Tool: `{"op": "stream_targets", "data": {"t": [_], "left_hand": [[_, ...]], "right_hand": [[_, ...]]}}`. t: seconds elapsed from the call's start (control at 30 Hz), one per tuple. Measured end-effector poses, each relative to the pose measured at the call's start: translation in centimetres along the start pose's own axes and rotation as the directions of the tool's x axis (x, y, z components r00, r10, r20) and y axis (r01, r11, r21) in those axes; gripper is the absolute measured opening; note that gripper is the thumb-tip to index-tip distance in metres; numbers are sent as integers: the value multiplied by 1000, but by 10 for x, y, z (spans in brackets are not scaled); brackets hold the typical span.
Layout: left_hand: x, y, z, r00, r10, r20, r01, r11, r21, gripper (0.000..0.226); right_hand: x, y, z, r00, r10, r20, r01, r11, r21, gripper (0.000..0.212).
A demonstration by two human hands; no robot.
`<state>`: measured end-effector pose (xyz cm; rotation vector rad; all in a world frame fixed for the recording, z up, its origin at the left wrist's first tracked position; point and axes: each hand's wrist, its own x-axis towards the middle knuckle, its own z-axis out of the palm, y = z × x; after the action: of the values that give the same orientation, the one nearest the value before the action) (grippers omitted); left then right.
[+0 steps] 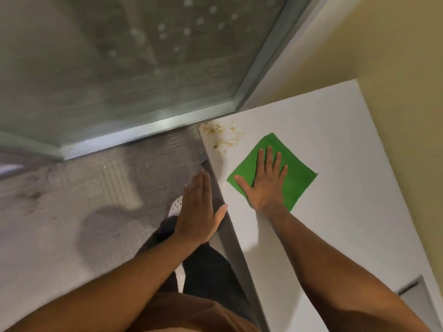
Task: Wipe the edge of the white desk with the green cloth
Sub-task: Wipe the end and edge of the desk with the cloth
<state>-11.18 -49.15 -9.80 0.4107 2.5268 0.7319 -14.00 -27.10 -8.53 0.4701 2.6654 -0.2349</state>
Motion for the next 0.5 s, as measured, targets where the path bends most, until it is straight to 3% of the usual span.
{"op": "stream_targets", "data": {"t": [0.23, 0.4, 0.5], "left_hand": [[19, 42, 46, 962, -234, -138, 220, 969, -108, 93], [13, 67, 86, 946, -133, -296, 138, 990, -4, 80], [7, 77, 103, 917, -180, -357, 193, 981, 3, 79]], "right_hand": [[65, -19, -1, 952, -254, -169, 235, 964, -127, 112], [99, -38, -9, 915, -349, -203, 321, 933, -161, 108], [87, -27, -3, 895, -402, -195, 370, 911, -182, 93]]}}
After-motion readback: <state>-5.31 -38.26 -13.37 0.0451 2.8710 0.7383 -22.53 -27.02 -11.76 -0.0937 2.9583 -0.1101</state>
